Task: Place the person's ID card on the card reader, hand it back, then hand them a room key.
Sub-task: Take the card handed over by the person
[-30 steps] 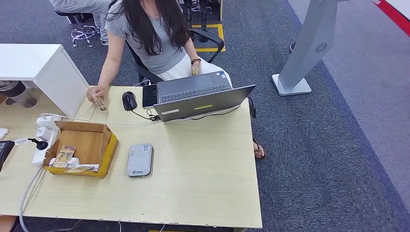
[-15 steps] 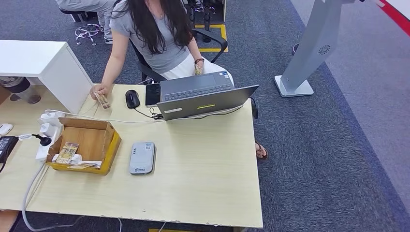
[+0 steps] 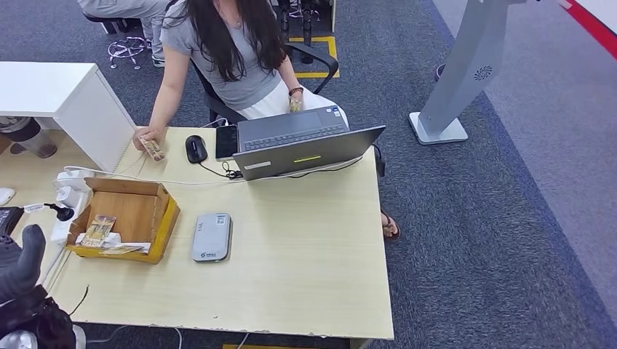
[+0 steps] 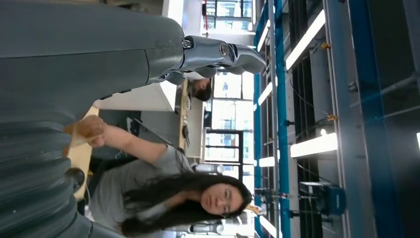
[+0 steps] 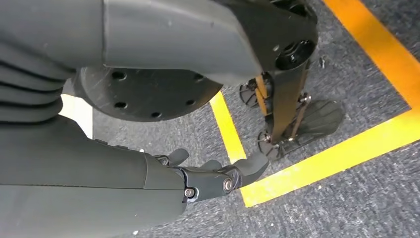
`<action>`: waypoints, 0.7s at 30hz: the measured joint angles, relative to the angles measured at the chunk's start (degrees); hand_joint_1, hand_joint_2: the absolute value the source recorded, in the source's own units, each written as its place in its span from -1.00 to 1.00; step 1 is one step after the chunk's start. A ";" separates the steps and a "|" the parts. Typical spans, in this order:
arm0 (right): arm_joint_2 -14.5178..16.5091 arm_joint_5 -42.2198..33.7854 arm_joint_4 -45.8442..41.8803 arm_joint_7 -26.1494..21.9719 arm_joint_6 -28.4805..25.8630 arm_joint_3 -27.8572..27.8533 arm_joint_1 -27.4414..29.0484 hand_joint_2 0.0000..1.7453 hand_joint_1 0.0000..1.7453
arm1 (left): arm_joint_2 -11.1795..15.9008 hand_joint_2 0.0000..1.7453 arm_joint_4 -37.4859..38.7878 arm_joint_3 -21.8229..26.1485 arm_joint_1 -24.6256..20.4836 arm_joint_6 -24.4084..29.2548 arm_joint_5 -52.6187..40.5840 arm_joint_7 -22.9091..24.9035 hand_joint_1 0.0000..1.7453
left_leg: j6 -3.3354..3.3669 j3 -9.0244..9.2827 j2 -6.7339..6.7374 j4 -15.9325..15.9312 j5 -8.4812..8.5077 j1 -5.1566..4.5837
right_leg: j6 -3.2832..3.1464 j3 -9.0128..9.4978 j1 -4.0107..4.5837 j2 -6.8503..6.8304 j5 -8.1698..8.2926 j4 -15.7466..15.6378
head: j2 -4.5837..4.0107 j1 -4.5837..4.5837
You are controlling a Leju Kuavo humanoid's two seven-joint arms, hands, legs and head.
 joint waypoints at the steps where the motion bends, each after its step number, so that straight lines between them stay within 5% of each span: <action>1: 0.00 0.03 0.00 0.10 -0.01 0.01 0.04 1.00 -1.00 | 0.26 1.00 -0.45 -1.12 0.03 -0.03 0.21 0.07 -1.00 | 0.00 0.00 0.00 0.00 0.00 0.00 | 0.00 -0.01 0.00 0.00 0.00 0.00 | 0.00 0.01; 6: 0.00 0.54 0.00 0.16 0.22 0.13 0.01 1.00 -1.00 | 1.81 1.00 -1.20 -4.01 -0.22 3.37 -6.06 1.79 -1.00 | 0.00 -0.03 -0.01 0.00 0.00 0.01 | 0.01 -0.11 0.01 0.03 -0.02 0.00 | 0.00 0.01; 10: -0.02 2.13 0.00 0.16 0.95 0.67 -0.14 1.00 -1.00 | 5.36 1.00 2.36 -6.68 -5.07 18.12 -36.91 9.54 -1.00 | 0.03 -0.11 -0.08 -0.01 0.14 0.01 | 0.01 -0.24 0.01 -0.07 0.00 0.00 | 0.00 0.01; 13: -0.01 3.10 0.00 0.16 1.42 1.10 -0.53 1.00 -1.00 | 8.75 1.00 8.08 -10.12 -10.59 23.50 -57.59 17.19 -1.00 | -0.04 -0.21 -0.11 -0.03 0.30 0.02 | -0.05 -0.23 0.01 -0.09 0.15 0.04 | 0.00 -0.01; 21: -0.02 3.40 0.00 0.21 1.43 1.69 -0.54 1.00 -1.00 | 11.89 1.00 14.03 -13.73 -14.60 24.72 -59.34 18.71 -1.00 | -0.11 -0.34 0.15 -0.02 0.38 0.00 | -0.05 -0.47 0.00 0.26 0.34 0.08 | 0.00 0.01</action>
